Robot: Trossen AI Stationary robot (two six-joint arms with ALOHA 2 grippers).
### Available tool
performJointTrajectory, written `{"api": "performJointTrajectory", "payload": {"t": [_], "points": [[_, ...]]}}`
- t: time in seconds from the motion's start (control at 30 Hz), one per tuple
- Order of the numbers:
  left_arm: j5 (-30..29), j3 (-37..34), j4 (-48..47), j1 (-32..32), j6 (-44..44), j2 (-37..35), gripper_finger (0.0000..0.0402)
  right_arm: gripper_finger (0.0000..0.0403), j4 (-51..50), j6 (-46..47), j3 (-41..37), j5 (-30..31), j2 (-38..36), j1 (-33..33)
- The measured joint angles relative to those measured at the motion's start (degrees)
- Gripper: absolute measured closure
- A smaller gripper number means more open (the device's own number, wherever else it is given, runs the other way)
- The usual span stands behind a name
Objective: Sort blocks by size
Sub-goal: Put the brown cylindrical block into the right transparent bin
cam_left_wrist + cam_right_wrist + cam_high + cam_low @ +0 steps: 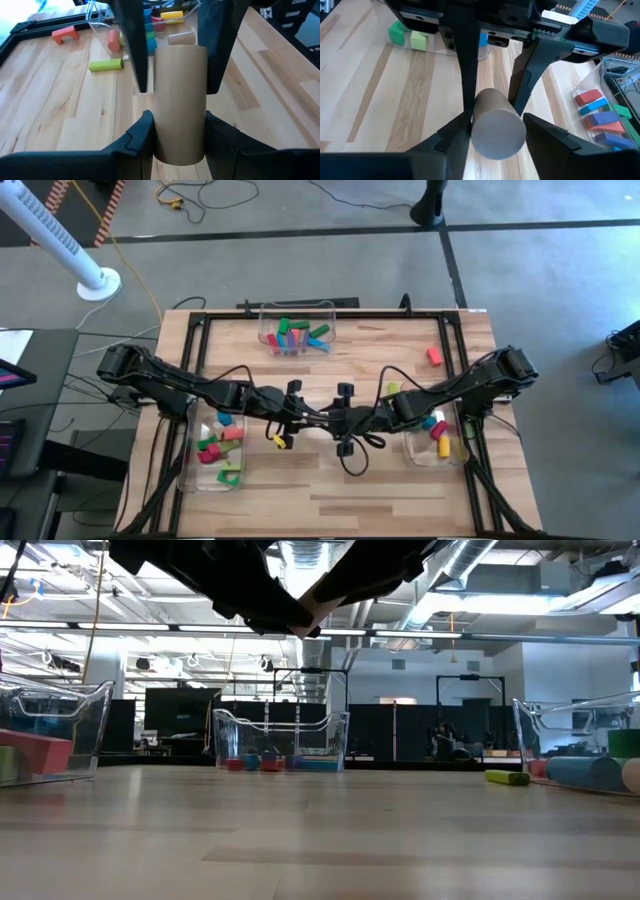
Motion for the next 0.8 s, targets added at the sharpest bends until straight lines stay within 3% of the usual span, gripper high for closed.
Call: {"api": "performJointTrajectory", "payload": {"t": [0.23, 0.5, 0.8], "points": [[0.1, 0.0, 0.0, 0.0, 0.3, 0.0, 0.0277, 0.0239, -0.2, -0.1, 0.0, -0.2, 0.0, 0.4], [-1.1, 0.0, -0.2, -0.1, -0.2, 0.0, 0.0275, 0.0243, -0.6, 0.1, 0.0, -0.1, 0.0, 1.3], [-1.9, 0.0, 1.6, -0.1, -0.6, 0.0, 0.0155, 0.0243, -12.7, 5.3, 2.4, 5.3, -1.4, 4.6]]}}
